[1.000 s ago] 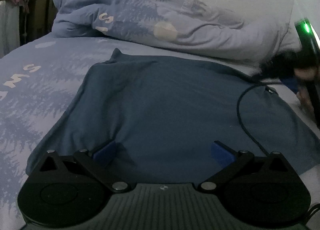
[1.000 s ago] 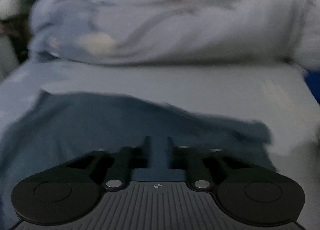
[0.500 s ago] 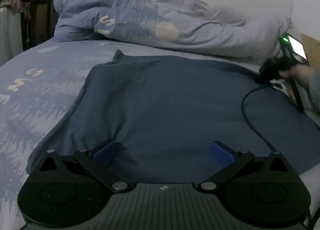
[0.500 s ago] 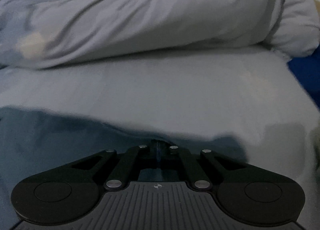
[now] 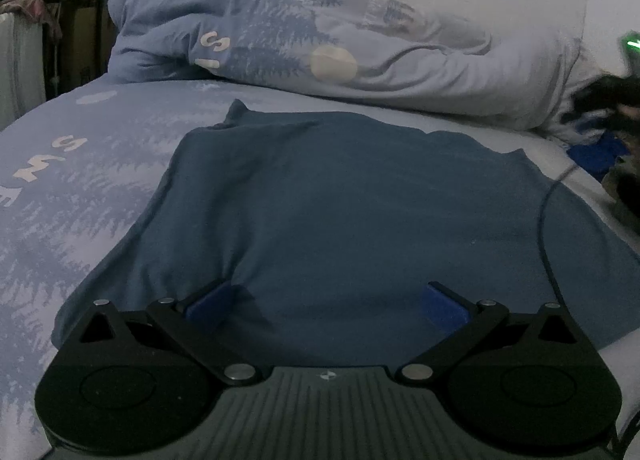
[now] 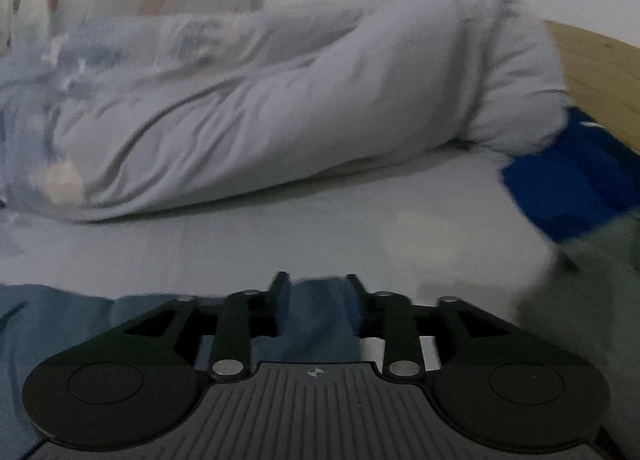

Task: Fold clothes

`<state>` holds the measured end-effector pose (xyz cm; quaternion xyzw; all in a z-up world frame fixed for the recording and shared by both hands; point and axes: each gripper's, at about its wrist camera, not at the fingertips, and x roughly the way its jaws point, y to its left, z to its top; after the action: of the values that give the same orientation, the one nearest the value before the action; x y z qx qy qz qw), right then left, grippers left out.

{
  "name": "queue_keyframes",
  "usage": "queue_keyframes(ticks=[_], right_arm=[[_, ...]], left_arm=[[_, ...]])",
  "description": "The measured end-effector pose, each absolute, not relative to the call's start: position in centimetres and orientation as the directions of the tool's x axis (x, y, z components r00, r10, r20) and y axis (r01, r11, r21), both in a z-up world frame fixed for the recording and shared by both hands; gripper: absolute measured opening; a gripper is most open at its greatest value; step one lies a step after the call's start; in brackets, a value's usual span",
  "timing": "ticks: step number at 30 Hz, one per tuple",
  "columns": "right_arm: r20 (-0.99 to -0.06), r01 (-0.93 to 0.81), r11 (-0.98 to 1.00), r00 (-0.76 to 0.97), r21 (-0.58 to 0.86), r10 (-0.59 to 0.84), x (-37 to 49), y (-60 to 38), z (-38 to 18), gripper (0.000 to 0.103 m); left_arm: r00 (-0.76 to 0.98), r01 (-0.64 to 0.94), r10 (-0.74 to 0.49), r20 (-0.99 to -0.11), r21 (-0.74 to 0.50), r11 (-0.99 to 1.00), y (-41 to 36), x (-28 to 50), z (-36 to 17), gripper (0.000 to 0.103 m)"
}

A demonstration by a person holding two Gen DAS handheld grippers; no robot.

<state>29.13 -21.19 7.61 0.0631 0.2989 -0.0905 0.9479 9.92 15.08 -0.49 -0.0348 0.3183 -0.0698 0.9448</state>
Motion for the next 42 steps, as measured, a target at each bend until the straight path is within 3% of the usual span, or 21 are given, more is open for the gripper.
queue_keyframes(ticks=[1,3,7,12,17,19,22,24,25,27,30,32,34,35,37,39,42], right_arm=[[-0.574,0.219,0.973,0.807,0.068,-0.141,27.7,-21.8,7.8,0.058],[-0.574,0.221,0.975,0.802,0.029,-0.165,24.5,-23.0,8.0,0.058],[-0.559,0.206,0.961,0.782,-0.187,-0.276,19.4,-25.7,8.9,0.058],[-0.502,0.310,0.875,0.726,-0.371,-0.470,16.3,-33.0,10.5,0.063],[-0.460,0.270,0.841,0.738,-0.468,-0.493,16.6,-37.0,10.7,0.071],[-0.436,0.214,0.830,0.769,-0.514,-0.468,17.6,-37.1,10.3,0.079],[-0.435,0.147,0.822,0.790,-0.550,-0.432,20.0,-37.8,9.6,0.080],[-0.466,0.101,0.816,0.778,-0.569,-0.421,22.1,-38.6,8.8,0.072],[-0.477,0.092,0.808,0.766,-0.582,-0.431,23.0,-39.1,8.6,0.047],[-0.463,0.132,0.803,0.758,-0.581,-0.460,24.5,-40.8,9.0,0.027],[-0.420,0.321,0.824,0.739,-0.468,-0.527,25.8,-45.8,11.7,0.028],[-0.428,0.430,0.803,0.687,-0.412,-0.587,26.5,-49.2,12.8,0.034],[-0.467,0.512,0.790,0.638,-0.337,-0.612,26.5,-52.3,13.6,0.050],[-0.472,0.545,0.789,0.637,-0.283,-0.609,25.7,-53.2,14.2,0.052],[-0.424,0.580,0.786,0.670,-0.214,-0.610,23.1,-53.4,15.1,0.070],[-0.384,0.556,0.809,0.716,-0.191,-0.583,20.4,-52.7,15.7,0.080],[-0.389,0.386,0.914,0.828,-0.127,-0.404,16.7,-51.2,15.8,0.081]], left_arm=[[0.788,0.110,-0.155,-0.596,-0.111,0.988,15.1,9.9,-0.5,0.103],[0.788,0.110,-0.157,-0.596,-0.114,0.987,15.1,9.9,-0.5,0.103],[0.789,0.111,-0.159,-0.593,-0.117,0.987,15.2,9.9,-0.4,0.103],[0.803,0.087,-0.138,-0.580,-0.115,0.990,14.8,10.0,-0.2,0.103],[0.848,0.059,-0.115,-0.518,-0.122,0.991,14.3,9.6,1.7,0.103],[0.865,0.068,-0.115,-0.488,-0.112,0.991,14.1,9.1,2.5,0.103],[0.875,0.074,-0.101,-0.474,-0.076,0.994,13.8,8.3,3.2,0.103],[0.873,0.061,-0.091,-0.478,-0.078,0.995,13.6,8.2,4.0,0.103],[0.873,0.055,-0.088,-0.480,-0.082,0.995,13.4,8.1,4.4,0.103],[0.878,0.051,-0.087,-0.471,-0.088,0.995,12.9,8.0,5.6,0.103],[0.889,0.056,-0.093,-0.449,-0.094,0.994,11.8,7.8,7.4,0.103],[0.890,0.074,-0.113,-0.441,-0.105,0.992,10.9,7.6,8.4,0.103],[0.892,0.089,-0.130,-0.433,-0.113,0.990,9.8,7.3,9.2,0.103],[0.894,0.091,-0.128,-0.428,-0.107,0.990,9.4,7.1,9.6,0.103],[0.900,0.083,-0.112,-0.420,-0.087,0.993,8.7,6.6,10.4,0.103],[0.903,0.070,-0.099,-0.419,-0.083,0.994,8.8,6.1,11.3,0.103],[0.911,0.035,-0.072,-0.406,-0.096,0.995,10.2,4.9,13.1,0.103]])
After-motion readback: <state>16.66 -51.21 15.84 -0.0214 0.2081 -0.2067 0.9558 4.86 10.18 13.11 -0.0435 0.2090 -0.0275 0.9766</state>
